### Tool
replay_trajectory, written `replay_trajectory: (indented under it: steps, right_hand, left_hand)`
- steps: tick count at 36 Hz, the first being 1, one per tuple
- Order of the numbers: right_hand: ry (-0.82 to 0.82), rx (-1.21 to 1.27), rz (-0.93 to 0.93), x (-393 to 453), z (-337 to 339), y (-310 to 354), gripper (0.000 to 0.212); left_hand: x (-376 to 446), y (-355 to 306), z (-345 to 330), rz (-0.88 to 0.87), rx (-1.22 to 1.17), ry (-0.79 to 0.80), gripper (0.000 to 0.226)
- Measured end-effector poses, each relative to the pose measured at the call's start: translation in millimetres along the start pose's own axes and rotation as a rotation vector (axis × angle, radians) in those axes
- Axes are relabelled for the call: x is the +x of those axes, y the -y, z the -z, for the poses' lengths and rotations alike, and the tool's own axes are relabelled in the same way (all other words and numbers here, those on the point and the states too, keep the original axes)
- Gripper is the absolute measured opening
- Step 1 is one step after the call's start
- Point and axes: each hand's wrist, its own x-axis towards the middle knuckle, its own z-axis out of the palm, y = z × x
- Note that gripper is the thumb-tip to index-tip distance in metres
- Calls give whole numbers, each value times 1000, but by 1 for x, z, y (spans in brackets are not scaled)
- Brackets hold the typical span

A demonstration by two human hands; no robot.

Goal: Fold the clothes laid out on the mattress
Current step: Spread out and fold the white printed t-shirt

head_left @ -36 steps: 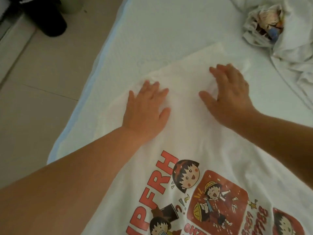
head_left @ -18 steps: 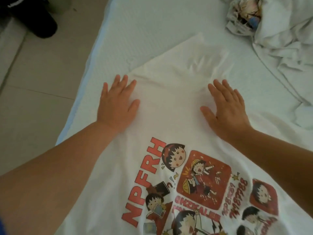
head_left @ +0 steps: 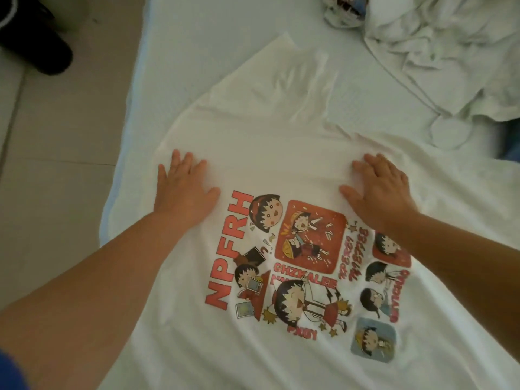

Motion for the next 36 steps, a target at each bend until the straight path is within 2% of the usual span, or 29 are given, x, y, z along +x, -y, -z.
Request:
replay_trajectory:
  steps: [7,11,15,17,19,22,25,28,31,34,36]
  right_hand:
    - [-13,22,-168,-54,23,-75,53]
    - [-98,82,-346,-61,29,-139,48]
    - [-231,212,-563,-47,34,-193,54]
    - [-215,241,-625,-36,35,-212,55]
    - [-160,247,-579,-28,36,-222,52]
    - [-133,230,-418,-23,36,-223,30]
    - [-158,176,-227,-30,36,-222,33]
    - [-272,233,-135,-40,50,-228,32]
    - [-296,351,-215,-45,69,-243,15]
    - [-198,488,-350,-45,80,-262,45]
    - [-184,532,-374,-46,87,-270,51]
  left_hand:
    - [-23,-129,16,-296,-229,50,55]
    - [8,-184,21,-372,-179,20,55]
    - [44,-217,25,-395,-71,-33,55]
    - [59,-228,24,-389,-20,-8,55]
    - [70,-236,23,-387,49,17,54]
    - [76,-241,23,-371,152,-4,53]
    - [79,-238,29,-365,276,-172,39]
    - [82,-234,40,-355,337,-290,25]
    - [86,-231,48,-351,341,-288,24]
    - [87,-230,53,-332,260,-229,23]
    - [87,-228,56,-328,178,-197,20]
